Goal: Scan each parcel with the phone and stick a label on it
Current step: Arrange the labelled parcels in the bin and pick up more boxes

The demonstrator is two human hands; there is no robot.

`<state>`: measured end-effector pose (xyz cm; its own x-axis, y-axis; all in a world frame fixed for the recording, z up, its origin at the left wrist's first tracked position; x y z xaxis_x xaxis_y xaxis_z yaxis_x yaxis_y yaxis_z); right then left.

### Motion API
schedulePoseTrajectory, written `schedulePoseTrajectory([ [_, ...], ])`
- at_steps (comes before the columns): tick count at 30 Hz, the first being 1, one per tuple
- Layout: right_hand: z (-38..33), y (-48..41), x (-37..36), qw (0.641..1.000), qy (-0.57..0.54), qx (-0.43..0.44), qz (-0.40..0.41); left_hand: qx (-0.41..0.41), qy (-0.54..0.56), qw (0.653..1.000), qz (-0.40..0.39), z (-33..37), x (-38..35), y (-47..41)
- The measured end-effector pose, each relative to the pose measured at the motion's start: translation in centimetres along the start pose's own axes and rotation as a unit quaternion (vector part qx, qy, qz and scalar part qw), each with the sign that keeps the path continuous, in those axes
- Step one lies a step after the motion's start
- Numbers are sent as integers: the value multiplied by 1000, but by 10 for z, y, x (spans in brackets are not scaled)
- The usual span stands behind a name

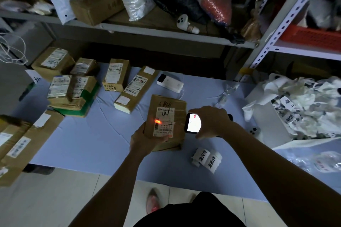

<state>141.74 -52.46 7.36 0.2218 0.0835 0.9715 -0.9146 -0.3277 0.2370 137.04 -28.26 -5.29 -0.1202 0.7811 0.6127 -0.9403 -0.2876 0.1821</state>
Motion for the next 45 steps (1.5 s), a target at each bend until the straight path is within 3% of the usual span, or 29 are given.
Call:
schedulePoseTrajectory([
  [7, -5, 3, 8, 1000, 18, 9, 11, -17, 2, 1000, -4, 4, 1, 2],
  [12, 1, 5, 14, 998, 60, 27, -24, 34, 67, 997, 2, 7, -2, 5],
  [18, 16, 12, 11, 998, 49, 23, -27, 40, 91, 995, 13, 14, -9, 9],
  [23, 28, 14, 8, 998, 42, 16, -34, -4, 50, 998, 27, 23, -13, 11],
  [32, 53, 11, 1, 1000, 19, 11, -19, -4, -65, 998, 9, 45, -23, 3],
  [38, 92, 13, -41, 981, -156, -111, 21, 66, 63, 996, 2, 32, -24, -2],
  [45, 122, 34, -154, 944, -227, -237, 4, 64, 63, 996, -28, 23, -23, -3],
])
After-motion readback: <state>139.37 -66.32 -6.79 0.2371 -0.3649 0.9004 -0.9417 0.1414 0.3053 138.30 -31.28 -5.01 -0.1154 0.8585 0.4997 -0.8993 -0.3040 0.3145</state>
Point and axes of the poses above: each hand's wrist, its own y-axis away from the middle knuckle, its own x-axis out of the back of the hand, z = x × y, the point moved 1 cm from there along -y, towards the middle knuckle, and after that the axes turned 8 degrees about z, right-handed, at the moved point
